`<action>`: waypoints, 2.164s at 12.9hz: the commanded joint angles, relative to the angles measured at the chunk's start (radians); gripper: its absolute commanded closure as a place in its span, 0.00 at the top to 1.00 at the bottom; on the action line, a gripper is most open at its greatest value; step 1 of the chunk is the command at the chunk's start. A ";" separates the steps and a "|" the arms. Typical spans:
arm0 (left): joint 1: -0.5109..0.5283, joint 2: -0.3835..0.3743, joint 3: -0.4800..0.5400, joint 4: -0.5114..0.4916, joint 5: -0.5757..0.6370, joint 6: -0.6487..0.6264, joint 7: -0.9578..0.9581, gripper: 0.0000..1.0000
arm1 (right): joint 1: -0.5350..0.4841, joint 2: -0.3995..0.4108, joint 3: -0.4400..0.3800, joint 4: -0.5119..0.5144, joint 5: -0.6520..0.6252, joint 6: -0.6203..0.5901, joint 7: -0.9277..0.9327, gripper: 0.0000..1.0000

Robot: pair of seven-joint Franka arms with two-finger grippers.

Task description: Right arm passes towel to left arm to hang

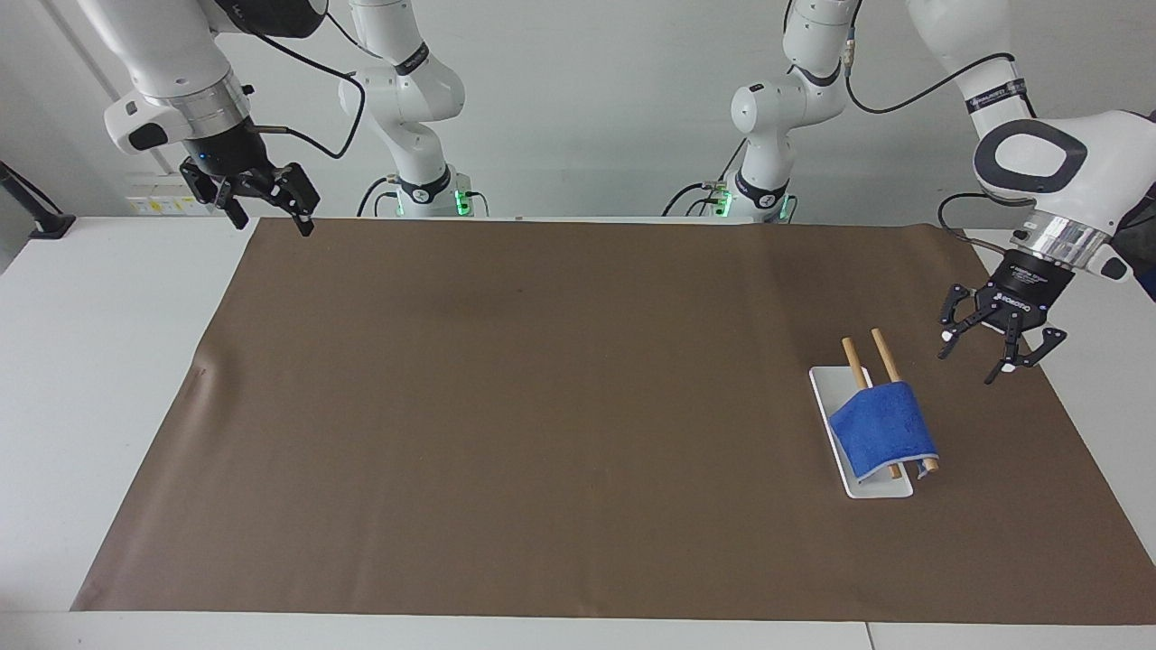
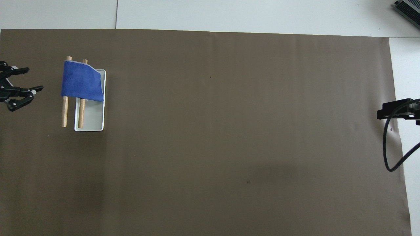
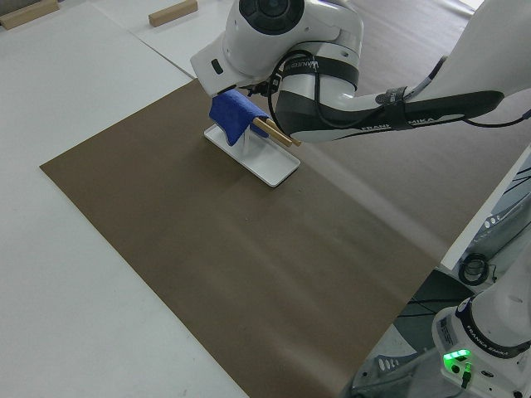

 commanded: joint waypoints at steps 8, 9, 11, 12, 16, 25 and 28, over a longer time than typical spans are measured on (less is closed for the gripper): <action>-0.250 -0.094 -0.001 0.038 0.400 -0.157 0.240 1.00 | -0.027 0.044 0.034 0.042 -0.001 0.013 -0.017 1.00; -0.279 -0.095 0.000 0.038 0.443 -0.171 0.239 1.00 | -0.027 0.034 0.035 0.023 -0.001 0.020 -0.015 1.00; -0.333 -0.097 -0.001 0.038 0.588 -0.174 0.298 1.00 | -0.027 0.032 0.038 0.023 -0.011 0.007 -0.017 1.00; -0.339 -0.098 -0.001 0.039 0.621 -0.181 0.393 1.00 | -0.022 0.037 0.040 0.032 -0.020 0.004 -0.018 1.00; -0.324 -0.091 0.011 0.105 0.623 -0.324 0.909 1.00 | -0.021 0.054 0.040 0.057 -0.008 -0.006 -0.020 1.00; -0.295 -0.075 0.014 0.298 0.635 -0.582 1.234 1.00 | 0.008 0.047 0.040 0.039 -0.020 0.001 -0.014 1.00; -0.295 -0.052 0.014 0.384 0.681 -0.689 1.308 1.00 | 0.001 0.050 0.038 0.048 -0.009 -0.009 -0.012 1.00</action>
